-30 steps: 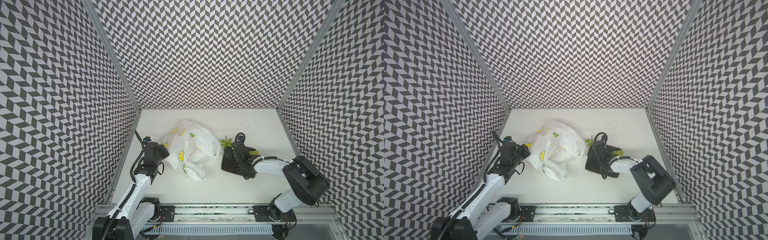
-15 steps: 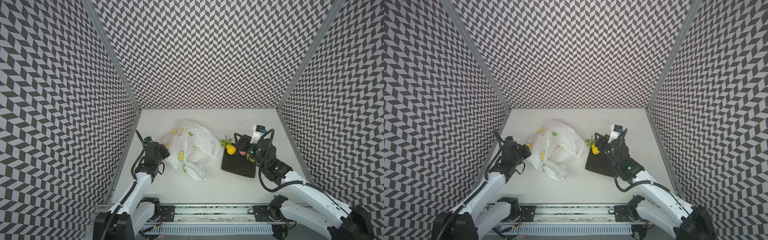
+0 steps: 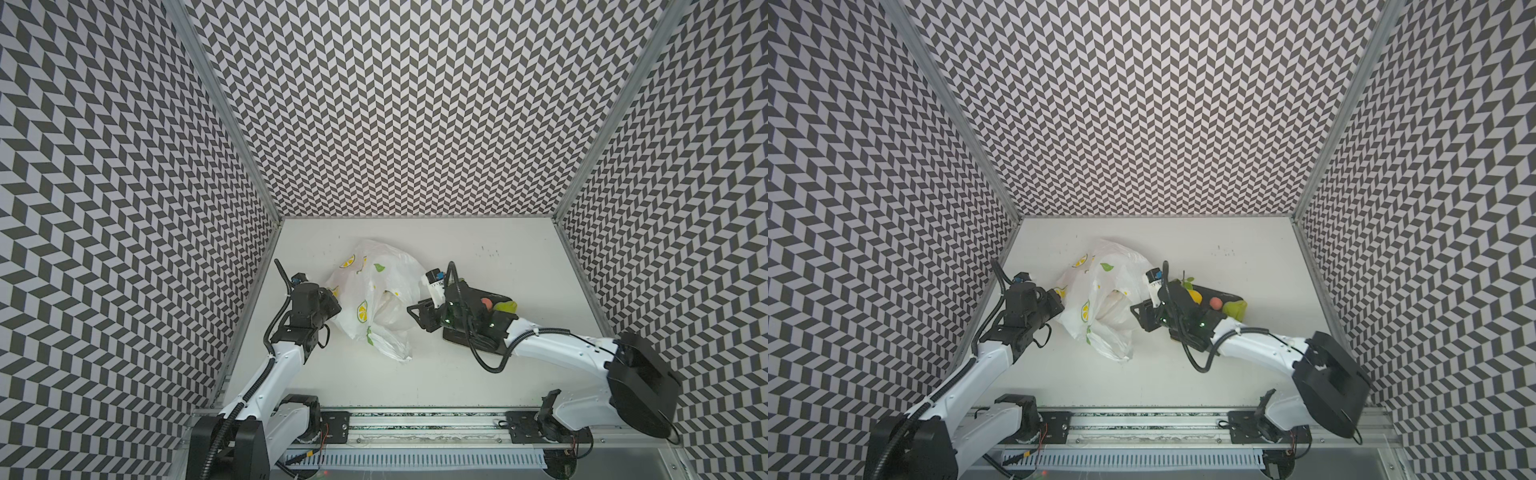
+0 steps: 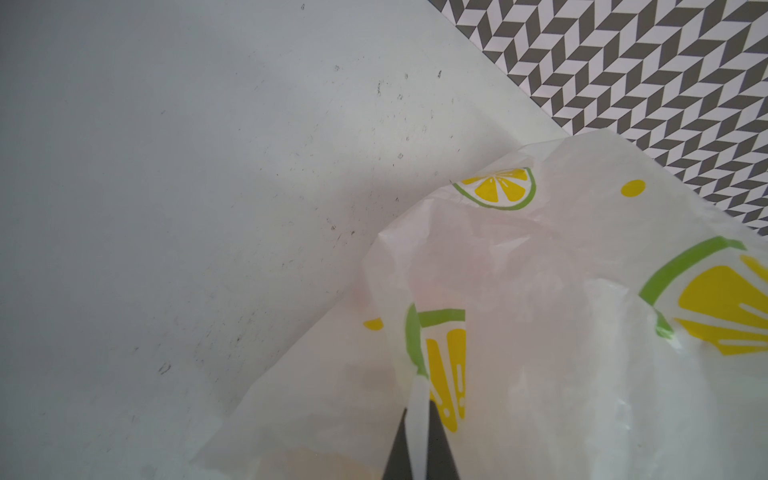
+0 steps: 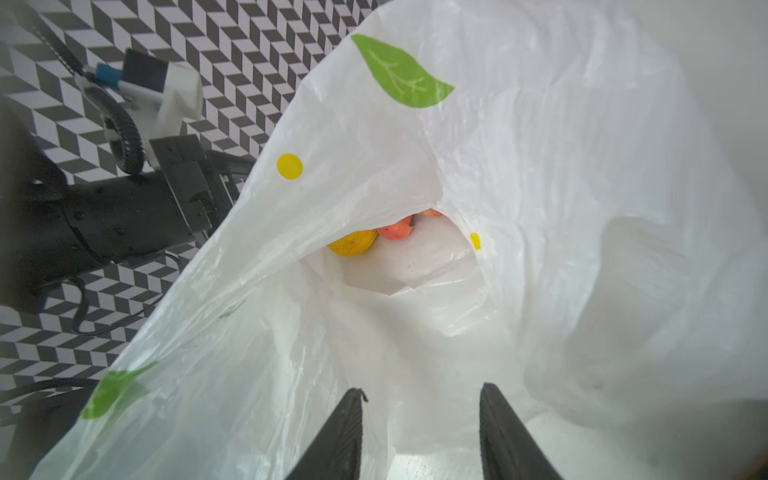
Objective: Take the fake fruits out of the plastic bag
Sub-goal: 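Move the right gripper back toward the bag opening, then push the right gripper into the bag while the left gripper holds the bag edge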
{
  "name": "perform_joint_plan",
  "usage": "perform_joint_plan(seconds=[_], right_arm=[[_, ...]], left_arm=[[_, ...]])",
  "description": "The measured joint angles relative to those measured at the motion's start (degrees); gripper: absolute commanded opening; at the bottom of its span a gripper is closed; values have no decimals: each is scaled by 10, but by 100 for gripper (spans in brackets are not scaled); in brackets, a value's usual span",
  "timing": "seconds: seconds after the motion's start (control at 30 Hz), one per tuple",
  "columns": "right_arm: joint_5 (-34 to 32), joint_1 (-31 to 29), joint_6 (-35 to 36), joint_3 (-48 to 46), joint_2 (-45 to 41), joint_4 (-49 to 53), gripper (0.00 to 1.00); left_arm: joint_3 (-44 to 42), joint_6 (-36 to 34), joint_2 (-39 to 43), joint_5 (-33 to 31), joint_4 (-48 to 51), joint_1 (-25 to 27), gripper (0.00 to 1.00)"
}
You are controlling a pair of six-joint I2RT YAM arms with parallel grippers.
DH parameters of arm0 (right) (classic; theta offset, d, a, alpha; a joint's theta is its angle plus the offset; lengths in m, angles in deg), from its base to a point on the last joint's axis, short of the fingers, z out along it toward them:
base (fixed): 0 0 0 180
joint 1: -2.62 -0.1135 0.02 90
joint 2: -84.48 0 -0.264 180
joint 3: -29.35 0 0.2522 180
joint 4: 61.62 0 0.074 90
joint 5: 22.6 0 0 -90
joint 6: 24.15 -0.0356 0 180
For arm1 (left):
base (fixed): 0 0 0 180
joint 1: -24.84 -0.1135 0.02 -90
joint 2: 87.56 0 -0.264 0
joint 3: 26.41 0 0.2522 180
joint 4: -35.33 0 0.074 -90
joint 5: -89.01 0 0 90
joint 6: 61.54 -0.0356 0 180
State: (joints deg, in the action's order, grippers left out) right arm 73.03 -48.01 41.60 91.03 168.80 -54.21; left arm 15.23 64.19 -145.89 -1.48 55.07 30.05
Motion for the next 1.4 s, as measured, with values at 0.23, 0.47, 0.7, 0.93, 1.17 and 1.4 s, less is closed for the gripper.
perform_joint_plan(seconds=[0.23,0.47,0.7,0.93,1.17,1.4], right_arm=[[24,-17,15,96,146,-27,48],[49,-51,22,103,193,-45,64],[78,-62,11,70,193,-94,68],[96,-61,-7,47,192,-130,69],[118,-61,-32,38,192,-150,68],[117,-61,-43,39,195,-162,68]], left_arm=[[2,-3,-6,1,0,0,1],[33,-18,2,3,26,0,72],[156,-47,67,-2,139,-1,97],[209,-26,134,-27,255,120,95],[233,56,150,-91,388,305,96],[237,115,141,-115,443,406,87]])
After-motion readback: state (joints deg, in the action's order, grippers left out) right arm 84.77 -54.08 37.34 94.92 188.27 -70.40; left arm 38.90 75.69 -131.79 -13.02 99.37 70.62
